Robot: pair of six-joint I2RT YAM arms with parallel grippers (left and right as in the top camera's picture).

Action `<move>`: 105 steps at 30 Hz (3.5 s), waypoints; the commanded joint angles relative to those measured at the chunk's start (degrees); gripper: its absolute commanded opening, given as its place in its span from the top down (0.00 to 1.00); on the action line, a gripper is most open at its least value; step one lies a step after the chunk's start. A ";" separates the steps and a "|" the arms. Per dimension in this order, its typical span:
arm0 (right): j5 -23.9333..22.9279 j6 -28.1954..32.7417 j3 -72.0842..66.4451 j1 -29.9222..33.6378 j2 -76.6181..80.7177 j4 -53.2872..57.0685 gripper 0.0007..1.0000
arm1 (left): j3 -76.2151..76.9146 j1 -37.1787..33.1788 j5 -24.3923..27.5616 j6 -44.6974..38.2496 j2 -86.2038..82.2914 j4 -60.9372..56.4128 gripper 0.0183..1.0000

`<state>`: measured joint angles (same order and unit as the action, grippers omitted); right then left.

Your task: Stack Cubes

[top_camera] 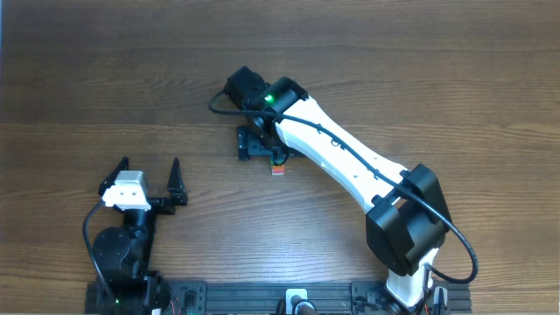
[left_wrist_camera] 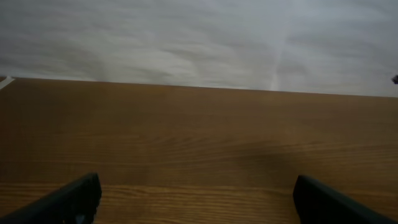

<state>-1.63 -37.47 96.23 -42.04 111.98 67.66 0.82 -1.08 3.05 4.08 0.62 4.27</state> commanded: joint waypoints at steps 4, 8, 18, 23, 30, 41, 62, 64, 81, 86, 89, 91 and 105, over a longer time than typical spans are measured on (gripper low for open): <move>-3.23 7.23 2.05 3.43 -3.28 -3.67 0.01 | -0.48 0.33 0.35 -0.66 -0.28 -0.17 0.00; -6.36 10.19 2.08 8.48 -8.09 -4.17 0.01 | -0.48 0.33 0.35 -0.66 -0.28 -0.17 0.00; -16.46 21.92 -3.34 19.74 -25.18 -6.32 0.01 | -0.48 0.33 0.35 -0.66 -0.28 -0.17 0.00; -18.99 21.77 -16.94 19.96 -38.21 -12.81 0.01 | -0.48 0.33 0.35 -0.66 -0.28 -0.17 0.00; -12.72 22.21 -41.16 30.71 -58.36 -25.62 0.01 | -0.48 0.33 0.35 -0.66 -0.28 -0.17 0.00; -6.47 25.68 -66.42 41.07 -89.85 -35.82 0.01 | -0.48 0.33 0.35 -0.66 -0.28 -0.17 0.00; 5.29 39.45 -91.10 43.52 -104.87 -61.11 0.01 | -0.48 0.33 0.35 -0.66 -0.28 -0.17 0.00; 5.35 39.47 -92.32 43.50 -106.42 -61.70 0.01 | -0.48 0.33 0.35 -0.66 -0.28 -0.17 0.00; 5.60 39.45 -95.97 43.52 -111.67 -63.82 0.01 | -0.48 0.33 0.35 -0.66 -0.28 -0.17 0.00; 5.57 39.45 -95.93 43.50 -111.65 -63.73 0.01 | -0.48 0.33 0.35 -0.66 -0.28 -0.17 0.00; 5.57 39.45 -95.93 43.50 -111.65 -63.73 0.01 | -0.48 0.33 0.35 -0.66 -0.28 -0.17 0.00; 5.57 39.45 -95.93 43.50 -111.65 -63.73 0.01 | -0.48 0.33 0.35 -0.66 -0.28 -0.17 0.00; 5.57 39.45 -95.93 43.50 -111.65 -63.73 0.01 | -0.48 0.33 0.35 -0.66 -0.28 -0.17 0.00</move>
<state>2.96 1.74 0.82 1.10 0.91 4.19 0.80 -1.08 3.05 4.08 0.62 4.25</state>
